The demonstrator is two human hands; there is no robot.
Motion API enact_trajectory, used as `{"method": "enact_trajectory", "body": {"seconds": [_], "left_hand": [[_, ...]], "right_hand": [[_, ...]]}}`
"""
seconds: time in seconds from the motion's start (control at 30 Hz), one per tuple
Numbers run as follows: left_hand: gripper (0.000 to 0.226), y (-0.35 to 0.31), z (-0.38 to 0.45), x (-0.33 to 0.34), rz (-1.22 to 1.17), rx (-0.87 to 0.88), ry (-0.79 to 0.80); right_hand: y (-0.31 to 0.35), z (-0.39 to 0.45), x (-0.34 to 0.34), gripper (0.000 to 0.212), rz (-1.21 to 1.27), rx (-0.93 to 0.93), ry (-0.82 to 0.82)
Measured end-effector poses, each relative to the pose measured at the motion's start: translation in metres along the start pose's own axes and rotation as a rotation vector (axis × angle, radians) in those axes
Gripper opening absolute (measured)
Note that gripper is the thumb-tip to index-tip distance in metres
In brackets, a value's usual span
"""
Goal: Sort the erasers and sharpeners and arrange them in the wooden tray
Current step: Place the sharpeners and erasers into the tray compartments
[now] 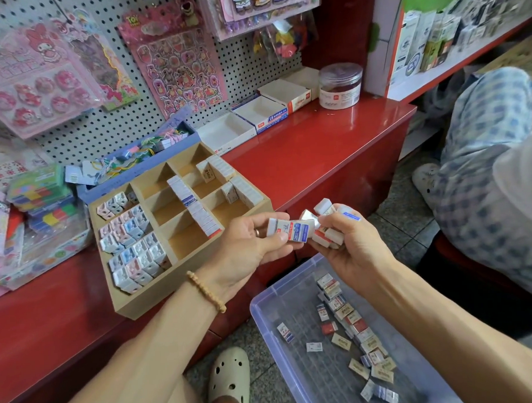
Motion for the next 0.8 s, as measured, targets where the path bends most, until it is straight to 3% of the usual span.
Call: {"method": "enact_trajectory", "body": {"seconds": [0.47,0.8], "left_hand": [[0.023,-0.012,0.002,-0.001,-0.109,0.038,-0.018],[0.019,-0.028,0.004,-0.019,-0.045,0.036,-0.118]], "right_hand": [[0.002,-0.012,0.011,0.044,-0.063,-0.017,-0.042],[0.001,-0.009,0.025,0.043,-0.013,-0.02,-0.046]]}}
Point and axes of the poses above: each hand's wrist, its own z-axis towards the middle knuckle, its own x-axis out of the palm, y = z × x, the point moved 4 cm from there along z, towards the middle knuckle, and after that the axes turned 1 degree about x, right-handed, at the moved point
